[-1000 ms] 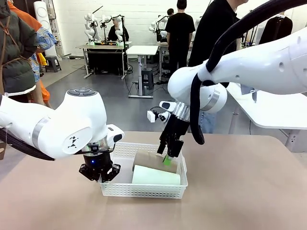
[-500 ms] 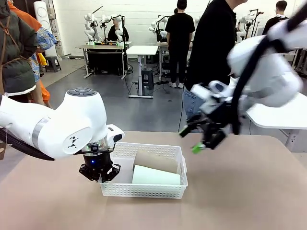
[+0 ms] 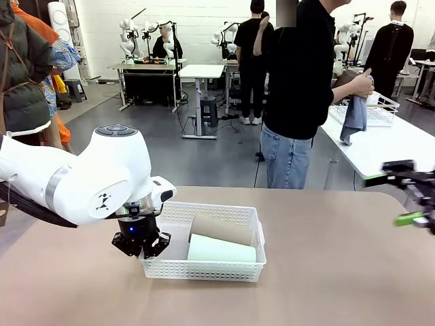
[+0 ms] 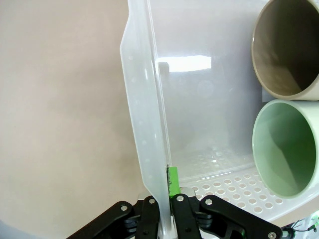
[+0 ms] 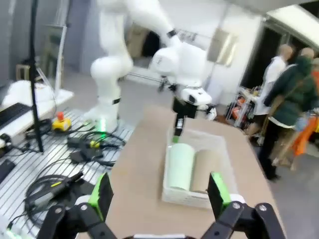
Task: Clean and organize the cups into the basket.
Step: Pick up the Reusable plastic cup from the right side of the table and stack it inside the Organizing basket in the center of the table.
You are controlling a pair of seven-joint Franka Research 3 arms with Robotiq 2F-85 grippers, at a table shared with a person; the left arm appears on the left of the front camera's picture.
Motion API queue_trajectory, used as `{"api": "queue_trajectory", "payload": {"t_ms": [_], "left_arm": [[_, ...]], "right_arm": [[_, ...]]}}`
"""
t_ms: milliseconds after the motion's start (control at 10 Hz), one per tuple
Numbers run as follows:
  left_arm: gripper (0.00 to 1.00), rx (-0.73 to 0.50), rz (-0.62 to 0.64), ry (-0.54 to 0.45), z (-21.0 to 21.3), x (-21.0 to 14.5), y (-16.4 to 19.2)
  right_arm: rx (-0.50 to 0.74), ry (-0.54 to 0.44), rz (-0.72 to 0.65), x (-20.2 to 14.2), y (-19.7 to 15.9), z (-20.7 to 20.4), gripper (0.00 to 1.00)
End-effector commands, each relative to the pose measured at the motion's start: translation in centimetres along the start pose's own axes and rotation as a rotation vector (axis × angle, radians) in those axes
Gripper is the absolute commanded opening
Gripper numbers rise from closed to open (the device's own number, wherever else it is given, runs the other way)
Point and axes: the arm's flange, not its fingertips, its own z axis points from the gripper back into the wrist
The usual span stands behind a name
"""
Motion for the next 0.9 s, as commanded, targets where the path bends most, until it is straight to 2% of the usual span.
{"api": "queue_trajectory", "payload": {"t_ms": [0, 100, 200, 400, 700, 800], "left_arm": [[0.0, 0.007, -0.008, -0.014, -0.1, -0.1, -0.1], [0.0, 0.007, -0.008, -0.014, -0.1, -0.1, -0.1], [0.0, 0.007, -0.008, -0.014, -0.1, -0.1, -0.1], [0.0, 0.007, -0.008, -0.014, -0.1, -0.1, -0.1], [0.0, 0.007, -0.008, -0.014, -0.1, -0.1, -0.1], [0.0, 0.007, -0.008, -0.014, -0.1, -0.1, -0.1]], "right_arm": [[-0.141, -0.037, -0.009, -1.5, 0.9, 3.7, 1.0], [-0.193, 0.009, -0.074, -2.8, 1.4, 5.4, 1.0], [-0.254, 0.101, -0.157, -4.3, 1.7, 6.8, 1.0], [-0.222, 0.156, -0.258, -6.5, 1.7, 8.9, 1.0], [-0.221, 0.142, -0.315, -8.4, 0.5, 9.4, 1.0], [-0.274, 0.084, -0.357, -8.4, -0.3, 9.0, 1.0]]}}
